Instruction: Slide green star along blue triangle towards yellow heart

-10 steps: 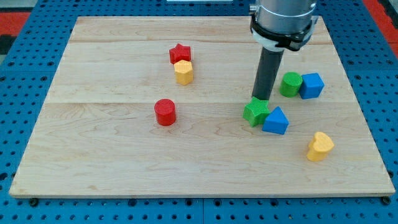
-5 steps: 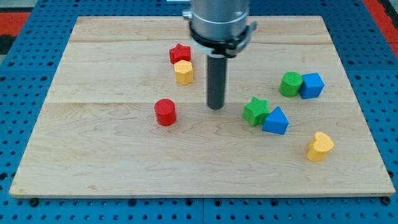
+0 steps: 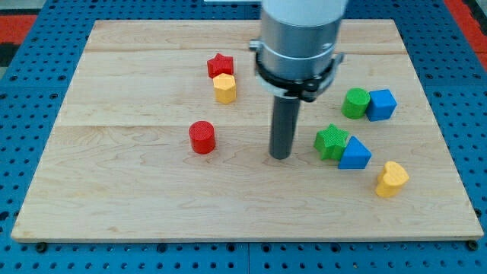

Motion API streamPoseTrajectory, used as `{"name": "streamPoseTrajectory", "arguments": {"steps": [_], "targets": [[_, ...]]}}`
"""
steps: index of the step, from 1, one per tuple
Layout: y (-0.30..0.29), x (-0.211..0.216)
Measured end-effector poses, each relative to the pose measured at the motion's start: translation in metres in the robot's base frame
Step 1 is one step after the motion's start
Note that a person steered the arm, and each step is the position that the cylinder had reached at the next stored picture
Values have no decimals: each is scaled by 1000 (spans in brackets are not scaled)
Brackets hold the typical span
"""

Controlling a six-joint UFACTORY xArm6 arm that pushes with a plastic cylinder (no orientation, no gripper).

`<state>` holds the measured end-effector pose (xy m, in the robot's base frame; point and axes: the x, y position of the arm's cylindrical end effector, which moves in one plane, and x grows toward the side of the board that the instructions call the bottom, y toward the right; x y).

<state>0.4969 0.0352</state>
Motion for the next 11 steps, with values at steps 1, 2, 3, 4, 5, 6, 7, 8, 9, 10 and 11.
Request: {"name": "streamPoseTrajectory", "arguments": {"steps": [1, 2, 3, 4, 5, 6, 7, 8, 9, 10, 11], "targets": [[-22, -1], [-22, -4], [-22, -5], [-22, -11], [-22, -22], [-22, -28], [-11, -29], [16, -50], [40, -68], [53, -43], [62, -33]]}}
